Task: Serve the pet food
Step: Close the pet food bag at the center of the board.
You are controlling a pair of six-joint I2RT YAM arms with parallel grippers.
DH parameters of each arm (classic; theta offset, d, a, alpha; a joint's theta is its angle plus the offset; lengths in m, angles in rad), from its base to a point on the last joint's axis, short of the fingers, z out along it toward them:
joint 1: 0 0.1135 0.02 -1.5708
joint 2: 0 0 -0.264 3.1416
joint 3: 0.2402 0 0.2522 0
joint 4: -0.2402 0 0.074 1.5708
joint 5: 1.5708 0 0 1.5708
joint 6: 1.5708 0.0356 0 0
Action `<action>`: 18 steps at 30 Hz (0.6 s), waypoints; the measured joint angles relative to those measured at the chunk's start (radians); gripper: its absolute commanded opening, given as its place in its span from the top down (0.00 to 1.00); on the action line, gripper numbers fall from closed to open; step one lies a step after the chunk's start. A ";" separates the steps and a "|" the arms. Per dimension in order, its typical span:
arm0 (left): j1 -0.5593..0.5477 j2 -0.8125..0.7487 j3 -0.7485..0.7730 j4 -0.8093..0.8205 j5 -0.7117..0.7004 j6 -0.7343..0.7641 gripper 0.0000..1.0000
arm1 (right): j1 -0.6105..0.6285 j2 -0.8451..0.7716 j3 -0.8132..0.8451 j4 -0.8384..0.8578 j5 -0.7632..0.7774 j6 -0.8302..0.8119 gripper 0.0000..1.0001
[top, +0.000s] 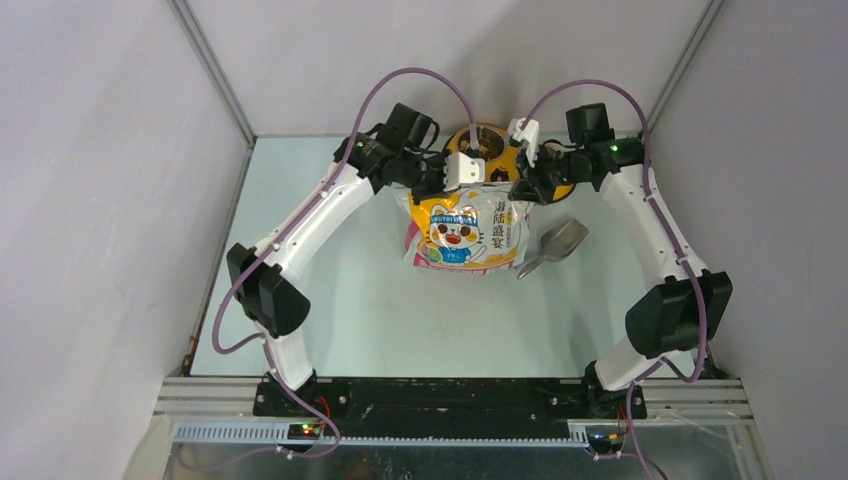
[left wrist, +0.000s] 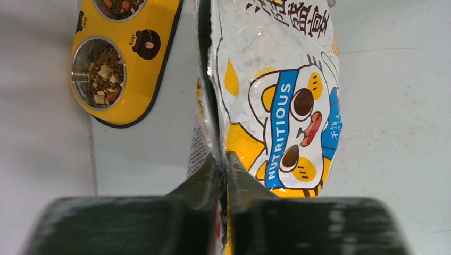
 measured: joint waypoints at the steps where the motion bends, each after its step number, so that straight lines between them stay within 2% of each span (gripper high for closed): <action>1: -0.001 0.000 0.000 0.000 0.000 -0.001 0.99 | -0.001 0.000 0.000 -0.004 -0.002 0.000 1.00; 7: -0.001 0.000 0.000 0.004 0.002 -0.016 0.99 | -0.003 0.000 0.000 -0.006 -0.005 0.001 1.00; 8: -0.001 0.000 0.000 0.005 0.002 -0.023 0.88 | -0.003 0.000 0.000 -0.006 -0.006 0.001 1.00; 11: -0.001 0.000 0.000 0.014 0.002 -0.046 0.67 | -0.004 0.000 0.000 -0.006 -0.006 0.001 1.00; 13: -0.002 0.000 0.000 0.030 0.008 -0.066 0.63 | -0.005 0.000 0.000 -0.005 -0.008 0.002 1.00; 18: -0.006 0.002 0.004 0.049 0.031 -0.104 0.65 | -0.013 0.000 0.000 -0.006 -0.014 0.008 1.00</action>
